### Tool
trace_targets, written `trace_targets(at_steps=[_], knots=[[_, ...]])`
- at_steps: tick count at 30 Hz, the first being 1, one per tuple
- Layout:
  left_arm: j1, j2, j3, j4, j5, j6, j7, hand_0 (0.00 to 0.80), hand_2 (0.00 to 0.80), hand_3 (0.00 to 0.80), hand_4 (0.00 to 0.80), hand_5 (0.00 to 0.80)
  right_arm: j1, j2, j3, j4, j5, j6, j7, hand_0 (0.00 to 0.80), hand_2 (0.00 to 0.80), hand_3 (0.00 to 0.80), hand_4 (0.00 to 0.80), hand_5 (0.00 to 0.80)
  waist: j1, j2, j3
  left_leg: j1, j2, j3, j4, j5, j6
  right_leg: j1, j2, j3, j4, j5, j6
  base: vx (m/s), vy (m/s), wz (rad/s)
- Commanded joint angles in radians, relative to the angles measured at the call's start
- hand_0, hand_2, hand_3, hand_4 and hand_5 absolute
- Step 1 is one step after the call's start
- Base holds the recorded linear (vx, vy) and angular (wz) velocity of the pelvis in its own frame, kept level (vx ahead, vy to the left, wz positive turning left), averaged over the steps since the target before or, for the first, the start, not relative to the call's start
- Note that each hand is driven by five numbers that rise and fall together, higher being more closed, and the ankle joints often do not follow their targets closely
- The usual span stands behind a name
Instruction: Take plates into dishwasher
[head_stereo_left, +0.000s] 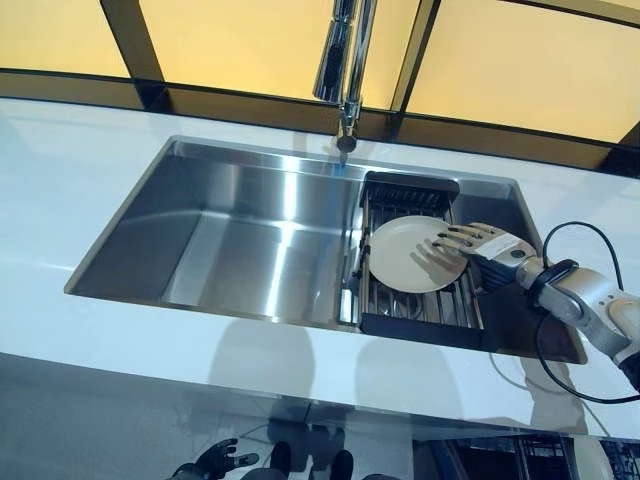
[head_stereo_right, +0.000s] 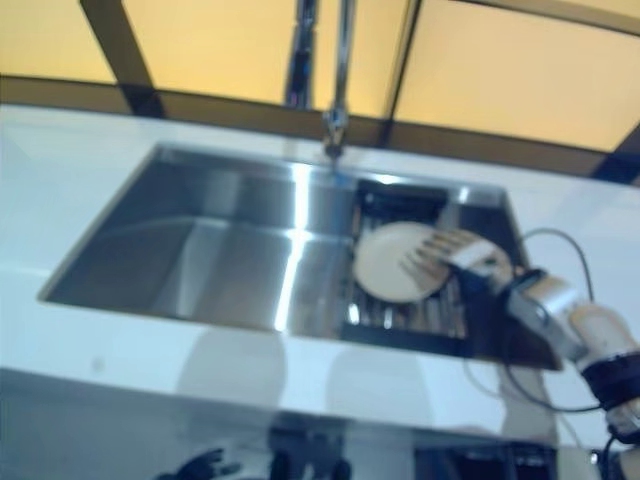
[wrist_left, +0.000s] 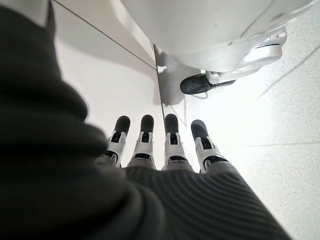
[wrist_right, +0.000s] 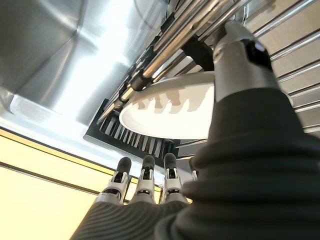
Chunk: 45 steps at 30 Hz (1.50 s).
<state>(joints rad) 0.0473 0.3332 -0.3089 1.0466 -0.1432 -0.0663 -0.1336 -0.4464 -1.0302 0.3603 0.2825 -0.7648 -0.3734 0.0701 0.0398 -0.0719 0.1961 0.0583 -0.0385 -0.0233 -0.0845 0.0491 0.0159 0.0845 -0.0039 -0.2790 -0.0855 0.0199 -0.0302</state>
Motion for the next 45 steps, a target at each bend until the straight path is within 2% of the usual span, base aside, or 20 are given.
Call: trace_targets(at_steps=[1, 25, 36, 45], knots=[[-0.033, -0.014, -0.004, 0.058, -0.015, -0.02, 0.008, 0.0, 0.0, 0.0, 0.0, 0.0, -0.052, 0.017, -0.005, -0.029, 0.01, 0.04, -0.006, 0.0, 0.0, 0.0, 0.0, 0.0, 0.007, -0.008, -0.032, 0.026, 0.0, 0.064, -0.003, -0.112, 0.038, -0.006, 0.021, 0.054, 0.068, -0.102, 0.015, 0.0, 0.0, 0.0], [-0.067, -0.001, -0.019, 0.037, -0.032, -0.004, 0.008, 0.0, 0.0, 0.0, 0.0, 0.0, -0.159, 0.076, 0.134, 0.099, -0.026, 0.124, -0.011, 0.0, 0.0, 0.0, 0.0, 0.0, 0.04, -0.007, 0.01, -0.004, -0.004, 0.039, -0.003, -0.096, 0.042, -0.034, 0.017, 0.039, 0.084, -0.101, 0.013, 0.0, 0.0, 0.0], [-0.058, -0.002, -0.014, 0.031, -0.03, -0.002, 0.006, 0.0, 0.0, 0.0, 0.0, 0.0, -0.141, 0.079, 0.127, 0.126, -0.039, 0.13, -0.027, 0.0, 0.0, 0.0, 0.0, 0.0, 0.041, -0.008, 0.009, -0.006, -0.006, 0.03, -0.003, -0.096, 0.042, -0.036, 0.016, 0.037, 0.085, -0.103, 0.013, 0.0, 0.0, 0.0], [-0.058, -0.003, -0.012, 0.023, -0.029, 0.0, 0.005, 0.0, 0.0, 0.0, 0.0, 0.0, -0.145, 0.101, 0.115, 0.153, -0.061, 0.176, -0.072, 0.0, 0.0, 0.0, 0.0, 0.0, 0.047, -0.002, 0.017, -0.011, -0.008, 0.023, -0.003, -0.091, 0.045, -0.041, 0.014, 0.032, 0.092, -0.104, 0.011, 0.0, 0.0, 0.0]])
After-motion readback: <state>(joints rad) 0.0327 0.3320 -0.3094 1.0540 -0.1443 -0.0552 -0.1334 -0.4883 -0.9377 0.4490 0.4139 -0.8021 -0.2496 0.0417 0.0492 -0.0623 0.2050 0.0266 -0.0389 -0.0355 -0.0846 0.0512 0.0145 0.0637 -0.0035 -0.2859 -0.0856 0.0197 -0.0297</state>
